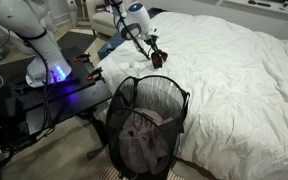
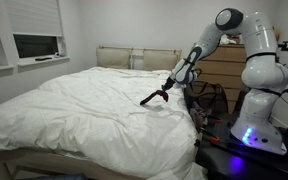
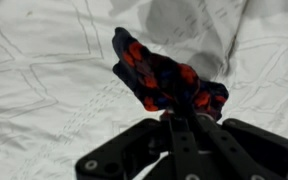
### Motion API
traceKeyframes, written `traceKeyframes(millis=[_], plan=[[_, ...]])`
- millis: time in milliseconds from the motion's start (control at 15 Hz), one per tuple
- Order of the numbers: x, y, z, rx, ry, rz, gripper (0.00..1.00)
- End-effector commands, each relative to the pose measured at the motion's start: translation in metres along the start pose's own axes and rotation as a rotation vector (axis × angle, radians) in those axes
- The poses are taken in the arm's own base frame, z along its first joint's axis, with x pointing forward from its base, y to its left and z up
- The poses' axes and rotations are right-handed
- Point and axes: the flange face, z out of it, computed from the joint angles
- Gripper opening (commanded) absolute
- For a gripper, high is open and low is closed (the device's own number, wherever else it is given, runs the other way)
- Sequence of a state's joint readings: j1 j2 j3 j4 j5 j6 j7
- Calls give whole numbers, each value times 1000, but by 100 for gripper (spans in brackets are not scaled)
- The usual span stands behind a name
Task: Pick the cloth and put it in the bag
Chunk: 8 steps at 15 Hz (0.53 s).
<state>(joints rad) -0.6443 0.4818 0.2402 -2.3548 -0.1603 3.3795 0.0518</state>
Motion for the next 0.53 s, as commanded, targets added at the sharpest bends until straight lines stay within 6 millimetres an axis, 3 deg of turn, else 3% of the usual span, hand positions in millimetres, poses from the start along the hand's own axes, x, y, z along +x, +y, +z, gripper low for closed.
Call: traceKeyframes(millis=[0, 133, 467], plan=[[46, -2, -75, -54, 55, 105, 1], [77, 8, -117, -93, 79, 200, 1], [143, 75, -241, -286, 110, 420, 1]])
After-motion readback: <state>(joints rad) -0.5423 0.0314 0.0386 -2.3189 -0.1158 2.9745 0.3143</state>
